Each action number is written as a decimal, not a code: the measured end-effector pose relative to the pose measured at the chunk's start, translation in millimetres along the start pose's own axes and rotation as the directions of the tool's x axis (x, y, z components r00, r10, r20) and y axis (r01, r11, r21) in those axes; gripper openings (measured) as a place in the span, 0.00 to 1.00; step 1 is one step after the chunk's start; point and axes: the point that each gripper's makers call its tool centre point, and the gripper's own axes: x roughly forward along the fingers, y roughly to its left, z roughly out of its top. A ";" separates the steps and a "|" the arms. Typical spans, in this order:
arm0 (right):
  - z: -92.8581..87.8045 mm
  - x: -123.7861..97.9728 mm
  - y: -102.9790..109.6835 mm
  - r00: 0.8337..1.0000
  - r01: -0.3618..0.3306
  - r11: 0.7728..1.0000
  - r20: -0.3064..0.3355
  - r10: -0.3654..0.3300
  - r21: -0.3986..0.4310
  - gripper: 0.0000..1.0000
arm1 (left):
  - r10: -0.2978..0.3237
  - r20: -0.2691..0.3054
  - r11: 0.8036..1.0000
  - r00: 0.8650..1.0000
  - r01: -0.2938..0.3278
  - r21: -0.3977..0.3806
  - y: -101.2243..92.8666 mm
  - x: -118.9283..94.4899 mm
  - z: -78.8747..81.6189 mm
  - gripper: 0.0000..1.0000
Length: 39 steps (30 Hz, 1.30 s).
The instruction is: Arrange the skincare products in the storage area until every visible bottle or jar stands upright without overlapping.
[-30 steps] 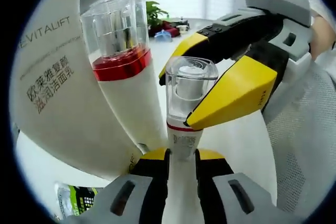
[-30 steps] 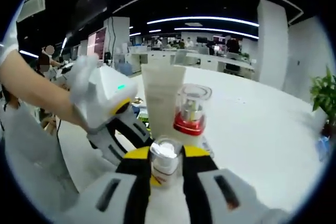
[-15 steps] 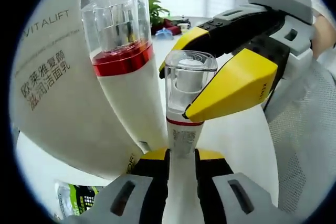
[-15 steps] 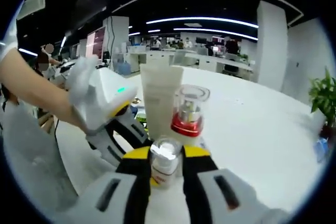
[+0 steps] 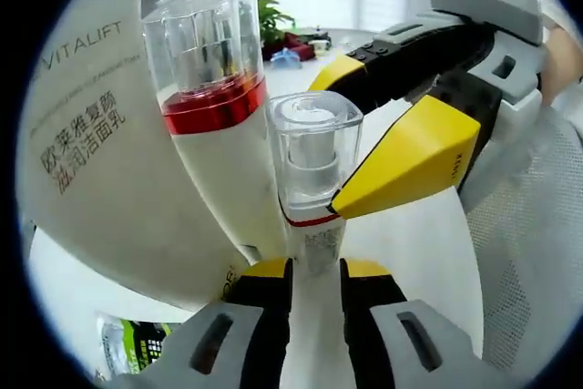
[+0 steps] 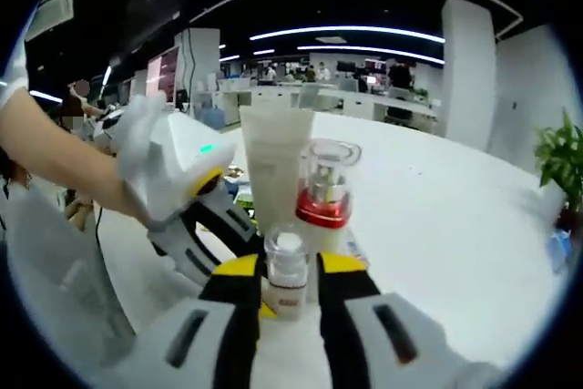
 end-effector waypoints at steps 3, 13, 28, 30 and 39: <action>-8.3 0.6 1.6 1.000 -0.015 0.998 -0.012 0.015 0.060 0.25 | 0.004 -0.001 1.000 1.000 -0.004 0.003 -0.6 1.0 0.1 0.17; -22.6 2.5 3.4 0.996 -0.085 0.955 -0.014 0.092 0.286 0.27 | 0.006 0.002 1.000 1.000 -0.006 0.002 -0.6 2.4 1.2 0.16; -30.1 -1.8 10.2 0.995 -0.074 0.939 -0.039 0.092 0.337 0.29 | -0.013 0.000 1.000 1.000 0.013 0.004 -2.5 4.7 0.5 0.16; -31.1 -2.2 10.0 0.995 -0.071 0.939 -0.041 0.090 0.338 0.29 | -0.013 0.000 1.000 1.000 0.013 0.003 -2.6 4.7 0.6 0.16; -32.3 -3.4 12.7 0.994 -0.073 0.934 -0.045 0.095 0.349 0.29 | -0.015 -0.001 1.000 1.000 0.015 0.005 -3.4 4.9 0.9 0.17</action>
